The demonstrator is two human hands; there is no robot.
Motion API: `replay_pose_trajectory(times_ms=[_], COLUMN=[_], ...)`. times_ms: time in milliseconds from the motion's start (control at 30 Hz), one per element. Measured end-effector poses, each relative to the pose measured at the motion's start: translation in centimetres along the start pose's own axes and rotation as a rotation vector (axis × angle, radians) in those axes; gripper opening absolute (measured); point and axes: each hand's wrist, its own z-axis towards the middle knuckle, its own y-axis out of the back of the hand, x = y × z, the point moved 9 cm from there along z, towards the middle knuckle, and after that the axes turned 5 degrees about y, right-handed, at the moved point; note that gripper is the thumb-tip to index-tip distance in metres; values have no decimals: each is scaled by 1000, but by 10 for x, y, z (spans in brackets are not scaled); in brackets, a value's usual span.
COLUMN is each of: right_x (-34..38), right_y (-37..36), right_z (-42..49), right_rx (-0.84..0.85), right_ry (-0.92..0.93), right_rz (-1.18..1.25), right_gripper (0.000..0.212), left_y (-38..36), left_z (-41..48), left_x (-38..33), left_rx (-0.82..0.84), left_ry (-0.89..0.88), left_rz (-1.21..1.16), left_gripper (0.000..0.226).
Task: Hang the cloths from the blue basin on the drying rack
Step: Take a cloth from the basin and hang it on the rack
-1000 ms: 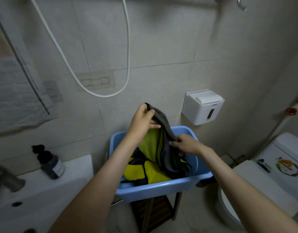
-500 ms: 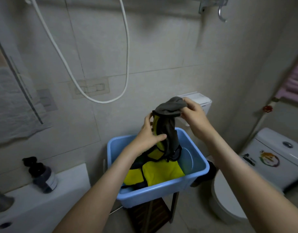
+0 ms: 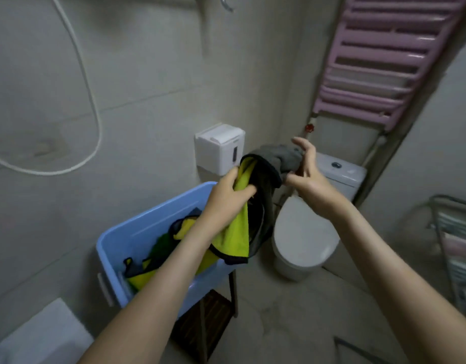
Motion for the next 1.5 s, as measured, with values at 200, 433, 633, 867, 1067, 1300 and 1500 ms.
replay_pose_trajectory(times_ms=[200,433,633,867,1067,1300,1500], right_x=[-32,-23,9,51,85,114,137], right_y=[48,101,136,161,165,141,116], right_z=[-82,-190,-321,-489,-592,-669,-737], right_rx=[-46,-279,-453,-759,-1000,-1185,-1365], right_ry=[-179,-240,-252,-333,-377,-417,-447], right_rz=[20,-126,-156,-194,-276,-353,-335], right_gripper=[90,86,73,63,66,67,60], left_y=[-96,-200,-268,-344,-378,-399,-415], left_z=[-25,-102,-193,-324,-395,-461,-500], left_x=[-27,-45,-71,-90,-113,-132,-132], left_rx=[323,762,947,1265,1521,1721,1684], left_ry=[-61,57,-29,-69,-133,-237,-458], left_rz=[-44,-107,-95,-92,-86,-10,173], left_gripper=[30,30,29,20,21,31,9])
